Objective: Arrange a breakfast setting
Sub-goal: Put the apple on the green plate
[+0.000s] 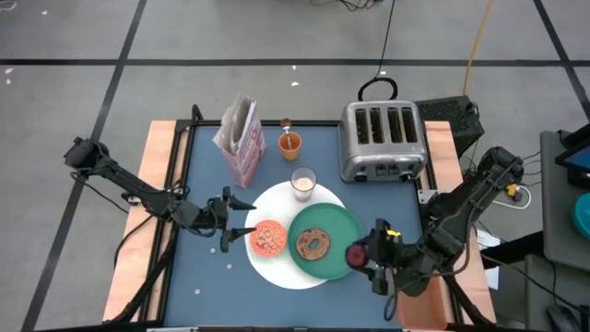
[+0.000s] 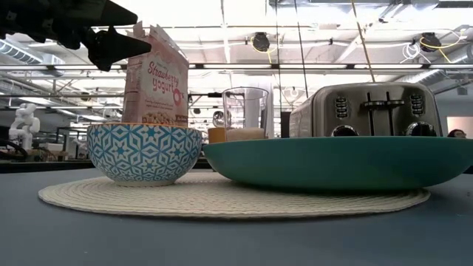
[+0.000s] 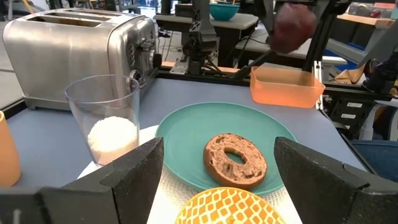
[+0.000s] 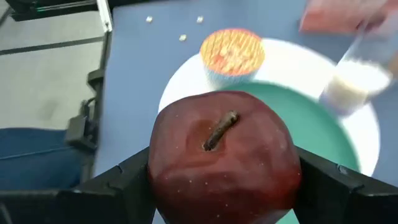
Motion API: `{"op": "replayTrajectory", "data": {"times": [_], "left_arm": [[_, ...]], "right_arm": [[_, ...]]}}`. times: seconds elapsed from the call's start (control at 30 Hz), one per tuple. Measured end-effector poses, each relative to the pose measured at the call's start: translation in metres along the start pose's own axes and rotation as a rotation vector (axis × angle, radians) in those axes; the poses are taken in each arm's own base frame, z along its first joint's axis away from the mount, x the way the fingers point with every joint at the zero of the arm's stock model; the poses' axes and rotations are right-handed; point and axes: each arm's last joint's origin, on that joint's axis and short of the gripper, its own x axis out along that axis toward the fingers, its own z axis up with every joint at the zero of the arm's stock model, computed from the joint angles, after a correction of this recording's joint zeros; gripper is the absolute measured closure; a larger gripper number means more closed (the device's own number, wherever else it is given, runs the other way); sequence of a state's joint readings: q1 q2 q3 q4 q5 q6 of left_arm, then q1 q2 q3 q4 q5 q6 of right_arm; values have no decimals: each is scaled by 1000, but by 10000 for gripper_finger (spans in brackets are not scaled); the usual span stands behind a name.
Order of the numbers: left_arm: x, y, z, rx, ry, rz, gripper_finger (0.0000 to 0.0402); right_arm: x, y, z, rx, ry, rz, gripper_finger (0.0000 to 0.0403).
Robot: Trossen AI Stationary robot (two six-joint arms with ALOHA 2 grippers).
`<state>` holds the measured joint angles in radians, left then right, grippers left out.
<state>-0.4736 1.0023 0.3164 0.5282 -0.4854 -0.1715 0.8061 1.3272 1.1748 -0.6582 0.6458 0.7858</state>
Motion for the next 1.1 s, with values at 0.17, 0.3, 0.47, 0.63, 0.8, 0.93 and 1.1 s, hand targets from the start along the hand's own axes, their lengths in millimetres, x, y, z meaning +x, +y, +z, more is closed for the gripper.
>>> {"op": "replayTrajectory", "data": {"times": [0.17,0.3,0.47,0.63,0.8,0.93,1.1], "left_arm": [[0,0,0,9,0,0,94],[0,0,0,11,1,0,94],[0,0,0,11,1,0,94],[0,0,0,11,1,0,94],[0,0,0,11,0,0,94],[0,0,0,10,0,0,94],[0,0,0,5,0,0,94]], "right_arm": [[14,-3,9,-81,-34,-32,124],[26,-7,8,-135,-11,-70,124],[42,-20,-11,-133,9,-100,124],[63,-35,-31,-79,-30,-18,124],[82,-51,-51,-40,-76,35,124],[91,-63,-67,-24,-107,40,124],[97,-74,-81,12,-92,44,124]]}}
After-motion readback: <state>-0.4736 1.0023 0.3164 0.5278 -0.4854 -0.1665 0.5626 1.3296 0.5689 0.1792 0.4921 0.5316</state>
